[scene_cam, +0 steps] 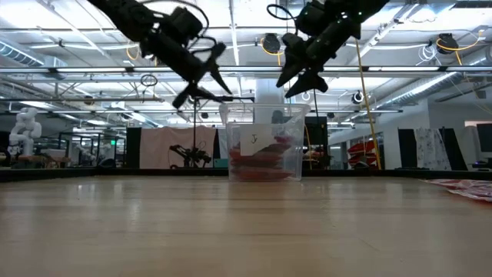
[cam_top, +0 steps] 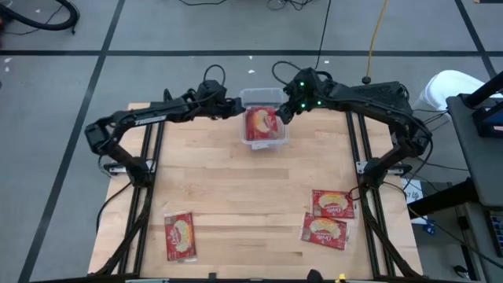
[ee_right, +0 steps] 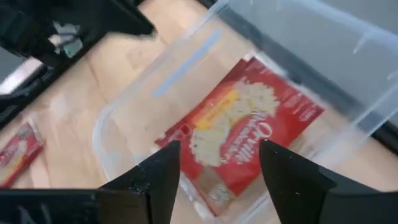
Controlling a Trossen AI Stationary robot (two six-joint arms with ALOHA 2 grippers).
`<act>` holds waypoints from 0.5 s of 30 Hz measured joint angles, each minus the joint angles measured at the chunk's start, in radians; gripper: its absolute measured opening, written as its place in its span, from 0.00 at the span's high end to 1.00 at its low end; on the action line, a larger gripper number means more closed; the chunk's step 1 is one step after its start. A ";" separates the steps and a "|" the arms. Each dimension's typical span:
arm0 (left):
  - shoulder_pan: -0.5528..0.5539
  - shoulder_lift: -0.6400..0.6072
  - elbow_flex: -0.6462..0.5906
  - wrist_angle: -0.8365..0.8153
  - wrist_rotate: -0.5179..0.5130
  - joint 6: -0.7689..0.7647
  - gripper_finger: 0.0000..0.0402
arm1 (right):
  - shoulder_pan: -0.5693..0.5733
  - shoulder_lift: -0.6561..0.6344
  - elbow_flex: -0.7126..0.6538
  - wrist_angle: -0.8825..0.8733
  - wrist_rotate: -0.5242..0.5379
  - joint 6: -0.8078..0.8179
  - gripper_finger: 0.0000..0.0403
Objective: Sort popcorn bags into baskets
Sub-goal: Put the red popcorn bag into the transparent container
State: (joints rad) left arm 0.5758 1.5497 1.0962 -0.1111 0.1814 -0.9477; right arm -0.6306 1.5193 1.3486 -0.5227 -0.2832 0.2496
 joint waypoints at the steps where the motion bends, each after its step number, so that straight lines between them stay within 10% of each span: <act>1: 0.000 -0.021 0.001 -0.016 0.000 0.013 0.67 | 0.008 0.011 0.009 -0.007 0.006 0.000 0.49; 15: -0.008 -0.214 0.000 -0.264 -0.008 0.163 0.77 | 0.054 0.391 0.366 -0.218 0.023 -0.129 0.93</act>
State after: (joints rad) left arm 0.5675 1.3353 1.0965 -0.3755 0.1731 -0.7847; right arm -0.5767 1.9103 1.7145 -0.7408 -0.2607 0.1208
